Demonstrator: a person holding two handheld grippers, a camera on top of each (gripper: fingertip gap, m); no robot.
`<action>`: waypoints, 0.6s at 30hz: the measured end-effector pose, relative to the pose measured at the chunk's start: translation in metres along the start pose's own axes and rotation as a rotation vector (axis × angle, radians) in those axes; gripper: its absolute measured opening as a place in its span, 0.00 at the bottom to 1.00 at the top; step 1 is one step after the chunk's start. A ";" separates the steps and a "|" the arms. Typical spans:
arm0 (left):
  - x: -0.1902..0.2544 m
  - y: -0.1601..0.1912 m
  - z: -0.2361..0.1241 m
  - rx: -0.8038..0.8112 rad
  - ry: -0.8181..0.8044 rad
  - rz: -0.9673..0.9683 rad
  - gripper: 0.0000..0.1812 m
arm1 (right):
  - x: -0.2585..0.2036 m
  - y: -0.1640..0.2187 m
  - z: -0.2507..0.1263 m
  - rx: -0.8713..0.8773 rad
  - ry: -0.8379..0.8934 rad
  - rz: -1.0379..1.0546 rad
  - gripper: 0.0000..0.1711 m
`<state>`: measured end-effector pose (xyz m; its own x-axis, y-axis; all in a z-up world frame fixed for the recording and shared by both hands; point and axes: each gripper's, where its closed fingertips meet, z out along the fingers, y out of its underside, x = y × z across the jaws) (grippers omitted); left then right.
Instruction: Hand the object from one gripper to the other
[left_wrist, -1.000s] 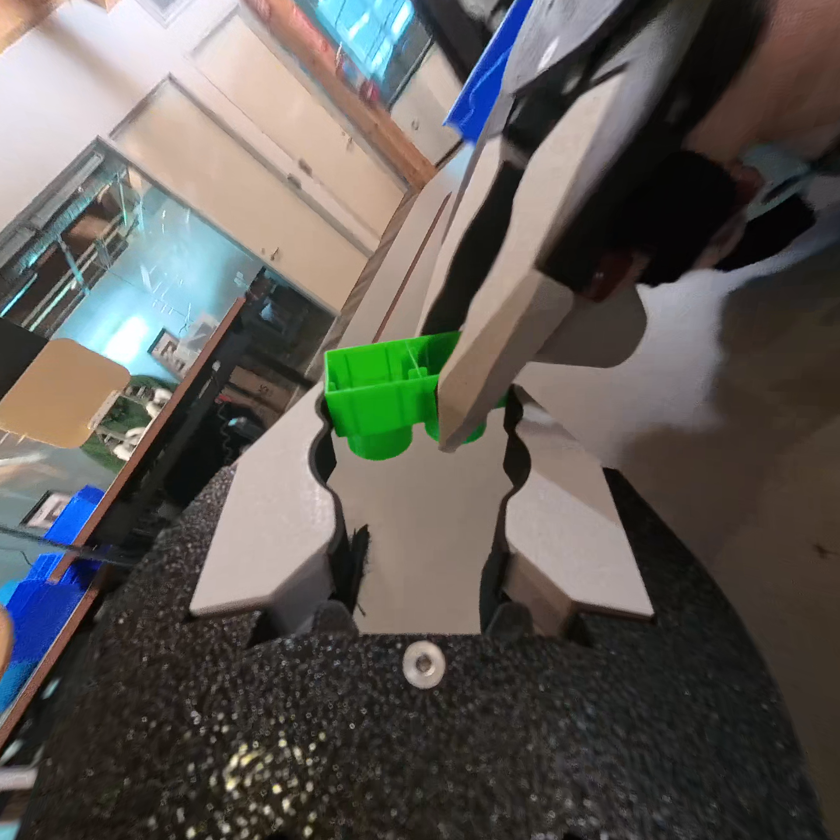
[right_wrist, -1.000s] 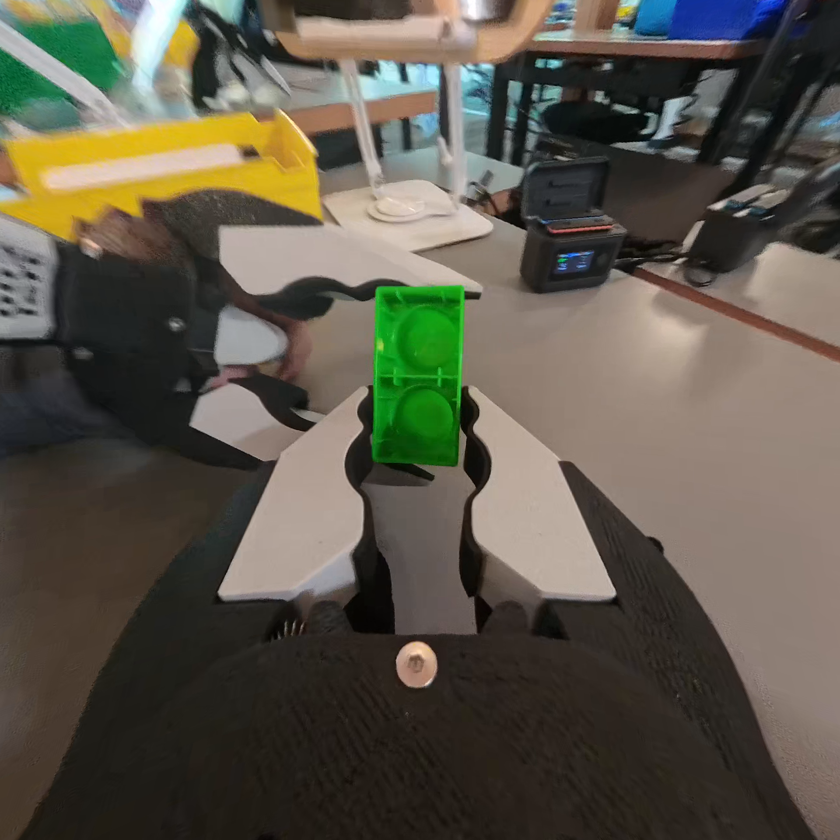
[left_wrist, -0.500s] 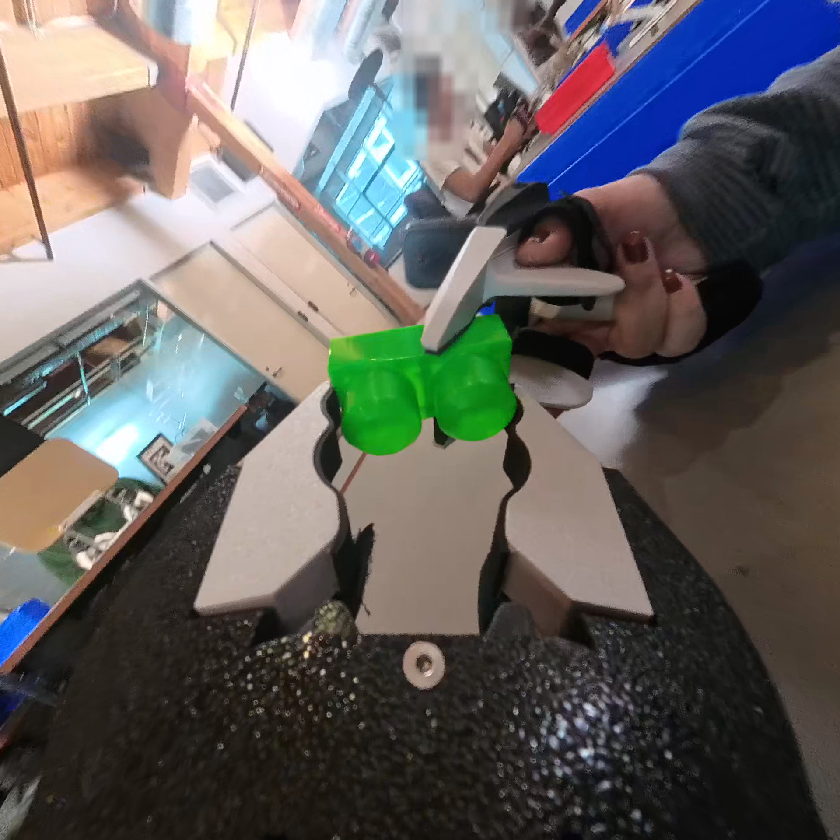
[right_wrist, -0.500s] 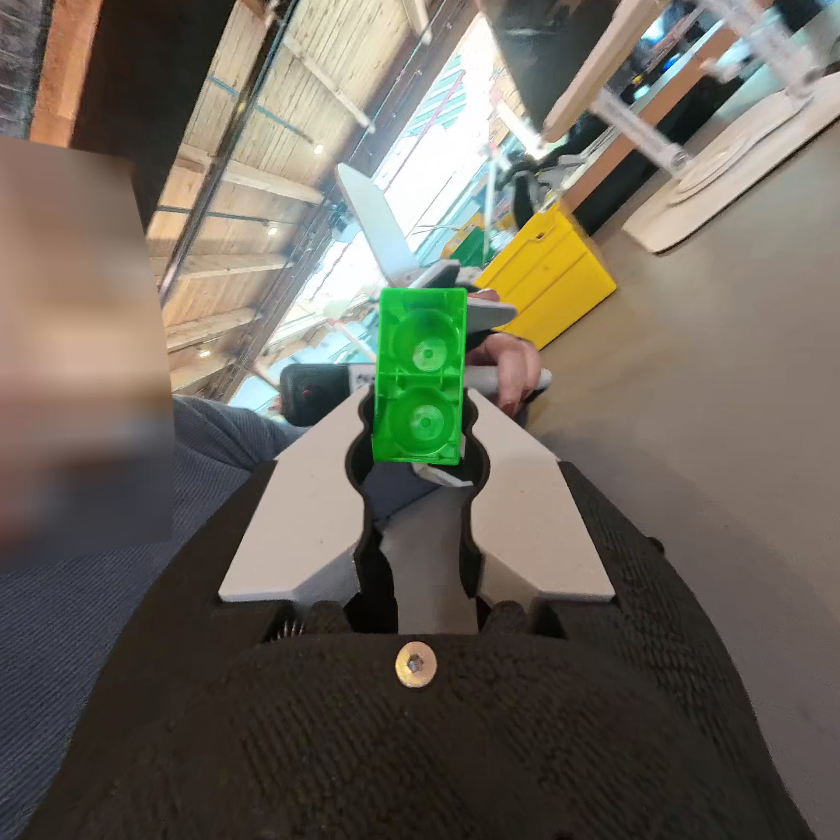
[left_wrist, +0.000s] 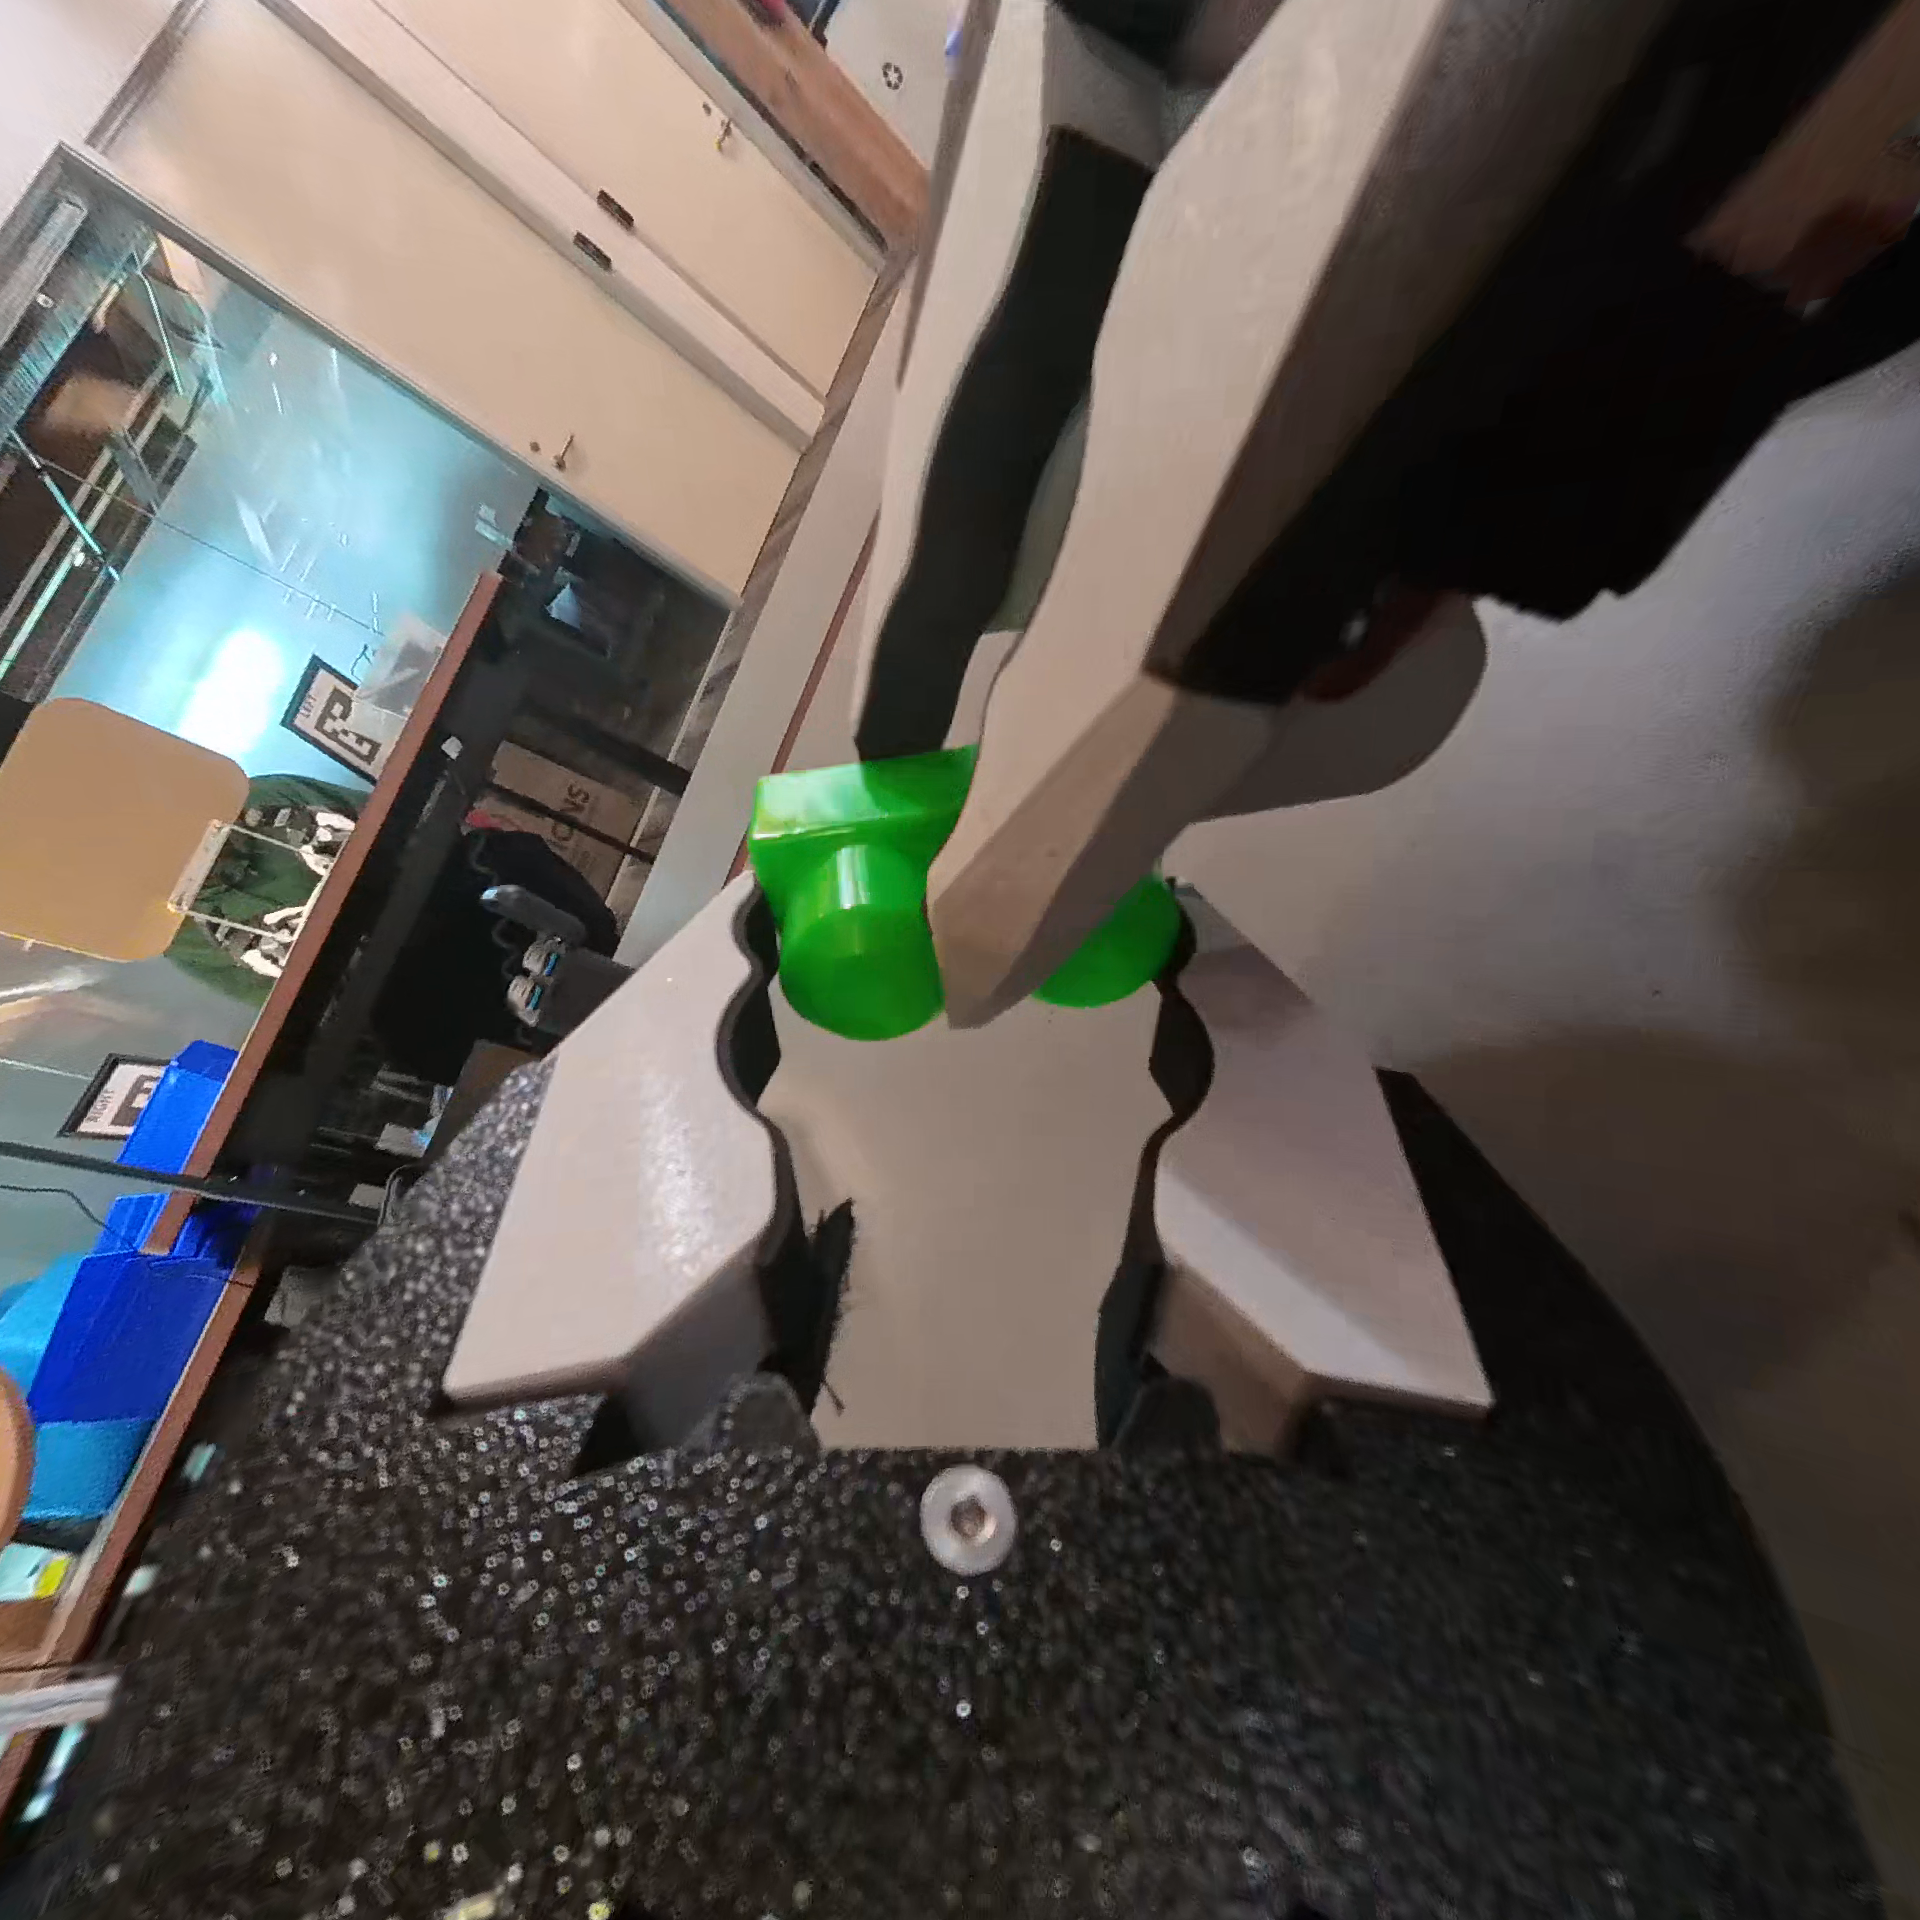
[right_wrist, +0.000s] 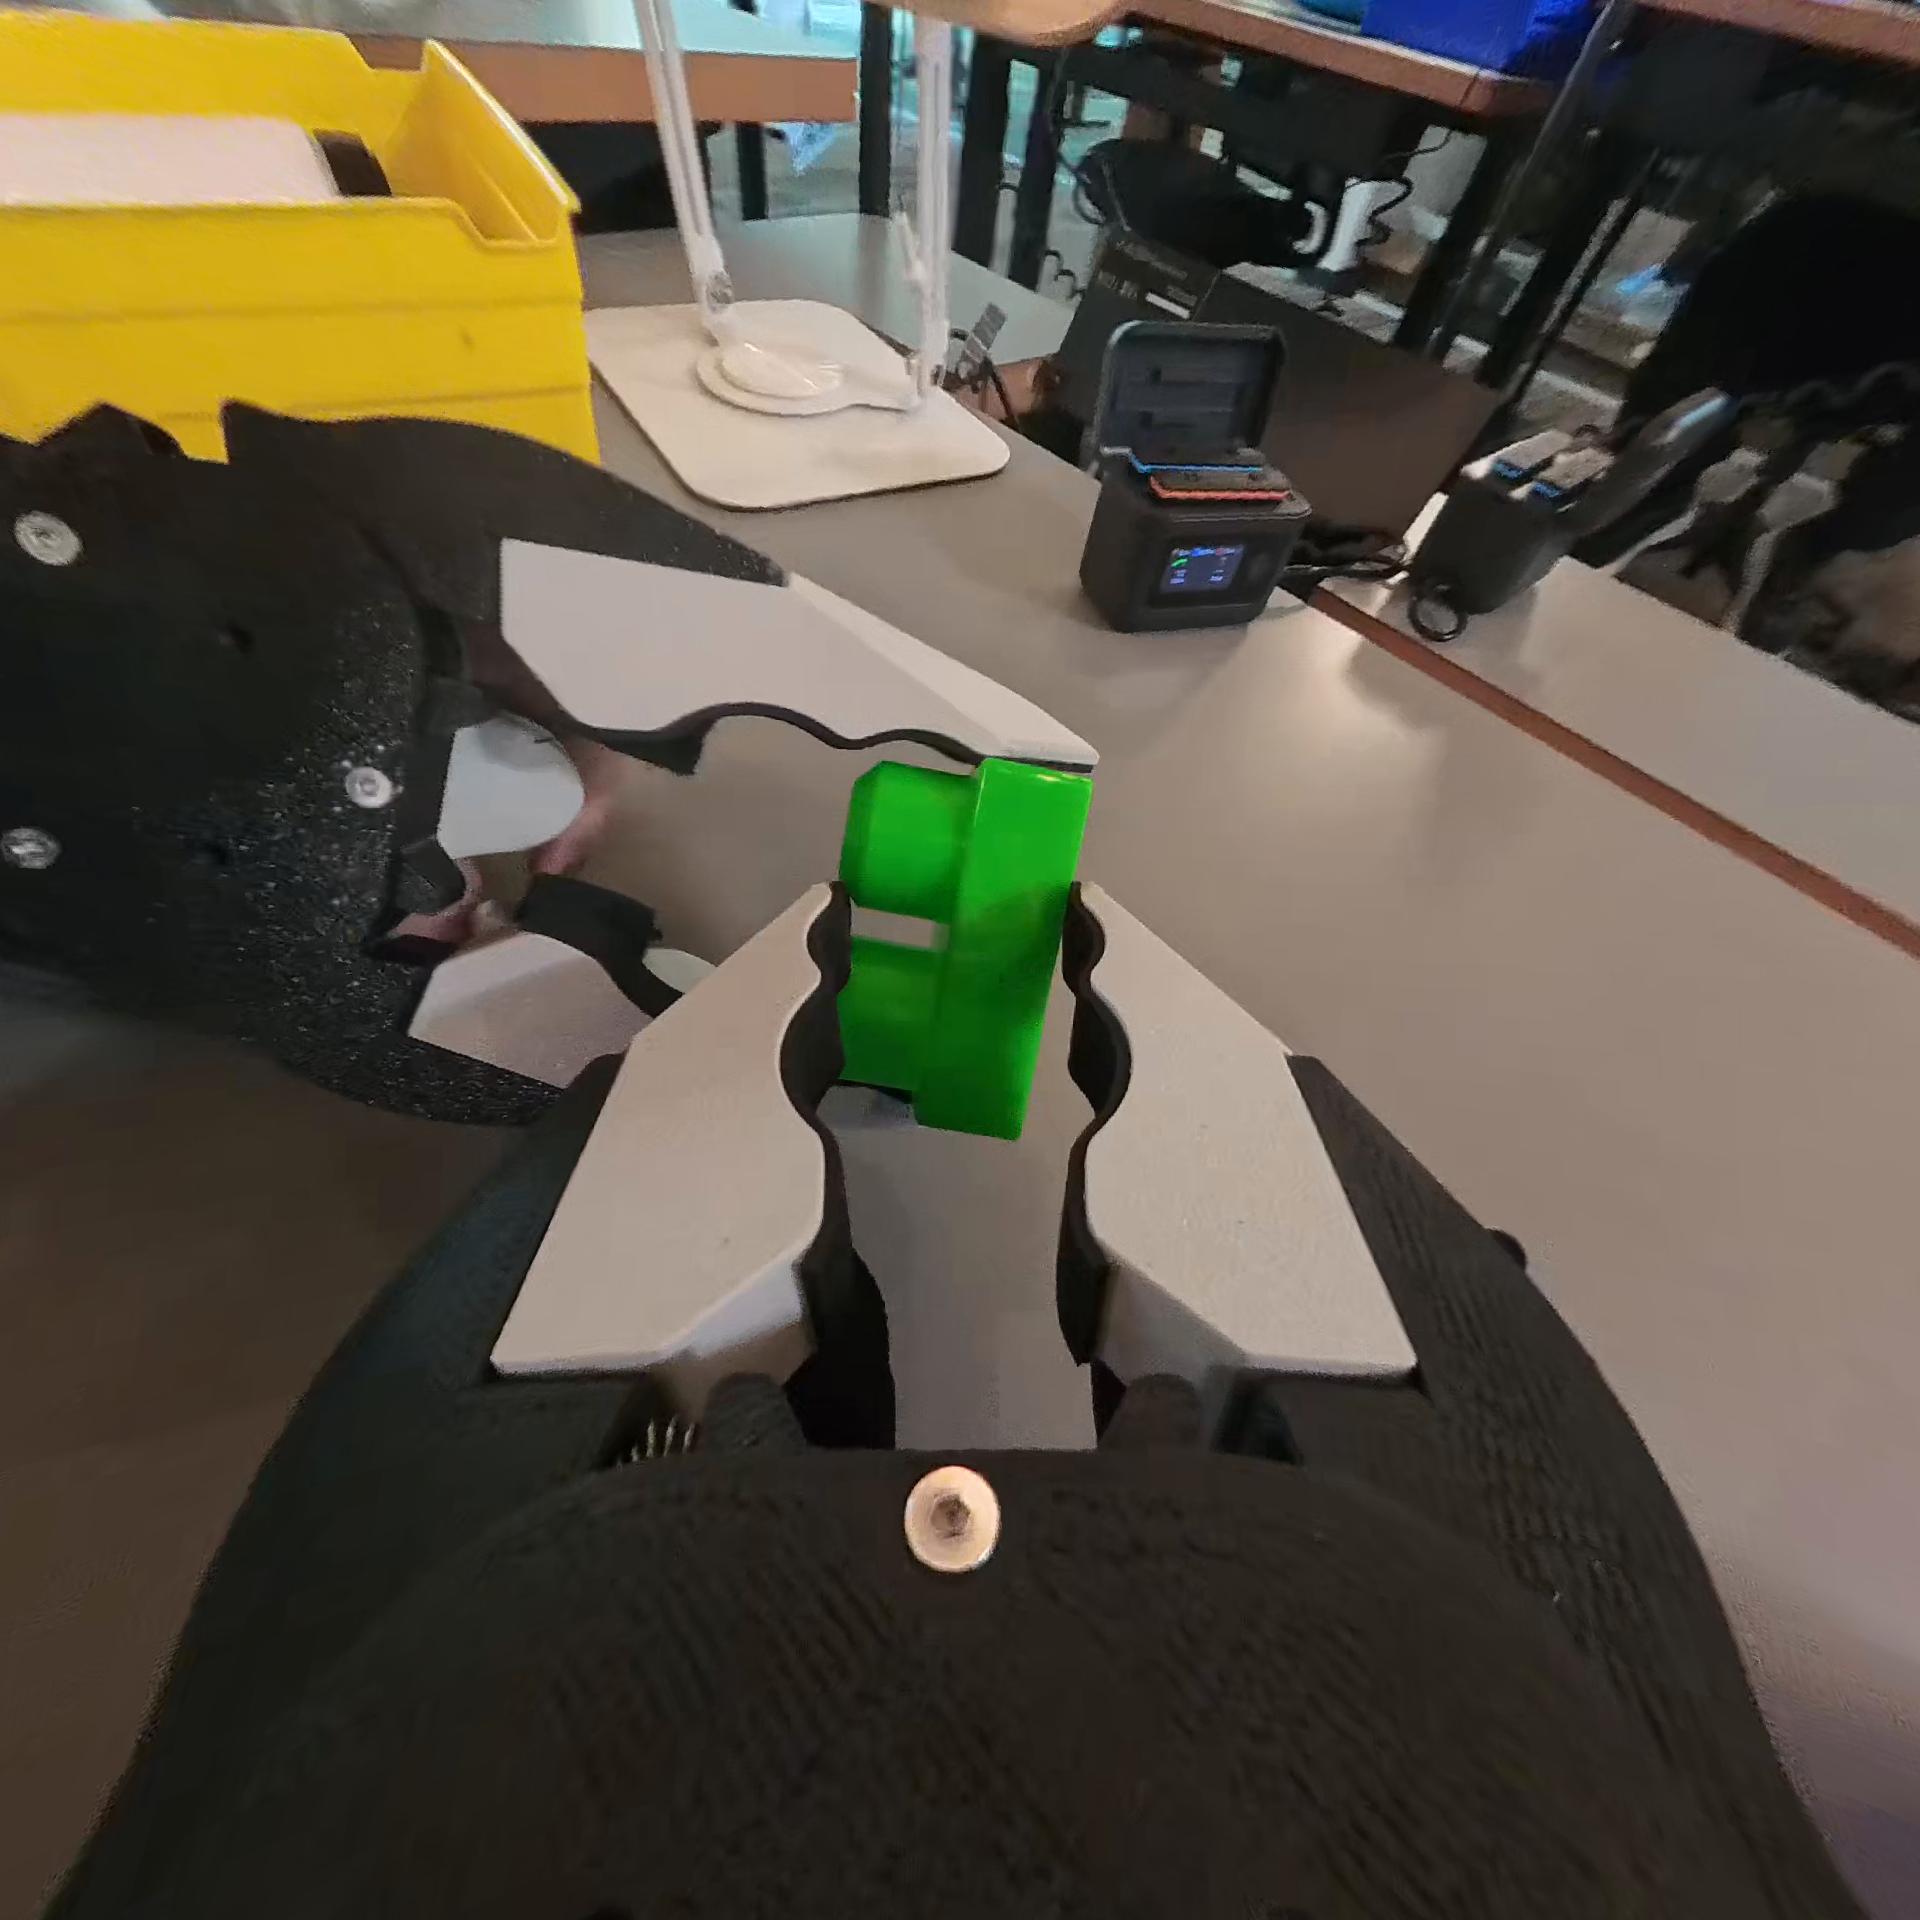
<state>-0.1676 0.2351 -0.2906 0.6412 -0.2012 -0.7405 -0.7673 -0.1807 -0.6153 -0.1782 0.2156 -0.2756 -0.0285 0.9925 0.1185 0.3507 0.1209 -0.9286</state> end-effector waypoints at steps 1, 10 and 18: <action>0.001 -0.002 -0.001 0.021 0.010 -0.007 0.39 | -0.001 0.000 -0.001 0.006 -0.037 0.041 0.23; -0.001 -0.032 -0.018 0.281 0.020 -0.066 0.45 | -0.018 -0.025 -0.031 0.185 -0.723 0.859 0.22; 0.001 -0.026 -0.012 0.206 0.042 -0.070 0.42 | -0.013 -0.020 -0.027 0.188 -0.706 0.873 0.23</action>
<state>-0.1473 0.2279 -0.2718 0.6896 -0.2361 -0.6846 -0.7039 0.0036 -0.7103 -0.1595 0.2000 -0.2496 -0.3847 0.5187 -0.7635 0.3651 -0.6742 -0.6420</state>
